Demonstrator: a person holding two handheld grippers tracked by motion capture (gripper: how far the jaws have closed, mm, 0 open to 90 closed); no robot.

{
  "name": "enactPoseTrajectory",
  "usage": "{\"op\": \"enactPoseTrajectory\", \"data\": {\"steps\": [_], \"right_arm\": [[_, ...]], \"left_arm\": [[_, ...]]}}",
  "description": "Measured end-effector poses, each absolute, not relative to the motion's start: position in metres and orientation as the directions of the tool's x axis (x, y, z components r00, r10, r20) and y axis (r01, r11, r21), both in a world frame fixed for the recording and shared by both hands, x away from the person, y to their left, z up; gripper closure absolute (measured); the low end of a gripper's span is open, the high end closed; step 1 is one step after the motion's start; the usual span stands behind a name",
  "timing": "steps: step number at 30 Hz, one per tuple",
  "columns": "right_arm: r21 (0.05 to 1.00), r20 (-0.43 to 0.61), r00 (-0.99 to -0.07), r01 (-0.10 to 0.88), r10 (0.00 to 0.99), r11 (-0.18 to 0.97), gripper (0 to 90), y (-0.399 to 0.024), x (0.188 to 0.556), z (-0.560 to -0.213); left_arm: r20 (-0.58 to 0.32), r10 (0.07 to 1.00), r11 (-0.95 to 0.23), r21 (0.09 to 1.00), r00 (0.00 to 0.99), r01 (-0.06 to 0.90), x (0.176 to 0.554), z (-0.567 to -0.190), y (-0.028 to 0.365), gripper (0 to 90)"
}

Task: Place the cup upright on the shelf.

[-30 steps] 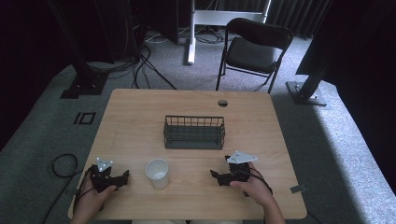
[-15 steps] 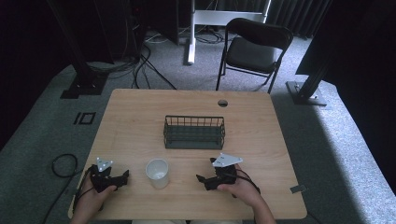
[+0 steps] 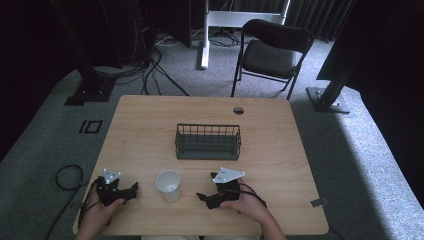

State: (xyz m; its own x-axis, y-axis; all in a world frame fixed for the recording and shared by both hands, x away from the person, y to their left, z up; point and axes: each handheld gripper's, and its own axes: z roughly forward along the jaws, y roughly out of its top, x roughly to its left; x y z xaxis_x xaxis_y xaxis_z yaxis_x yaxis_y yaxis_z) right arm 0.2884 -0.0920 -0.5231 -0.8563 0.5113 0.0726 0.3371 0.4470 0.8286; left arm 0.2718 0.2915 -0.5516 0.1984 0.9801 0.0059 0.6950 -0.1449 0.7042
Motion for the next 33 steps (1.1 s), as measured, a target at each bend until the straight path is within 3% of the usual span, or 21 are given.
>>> {"op": "enactPoseTrajectory", "data": {"steps": [33], "right_arm": [[0.873,0.066,-0.92,0.241,0.385,0.425,11.9,-0.031,0.284,-0.512]], "left_arm": [[0.006,0.98,-0.145,0.704,0.198,0.695,0.272,-0.552,0.292,9.4]]}}
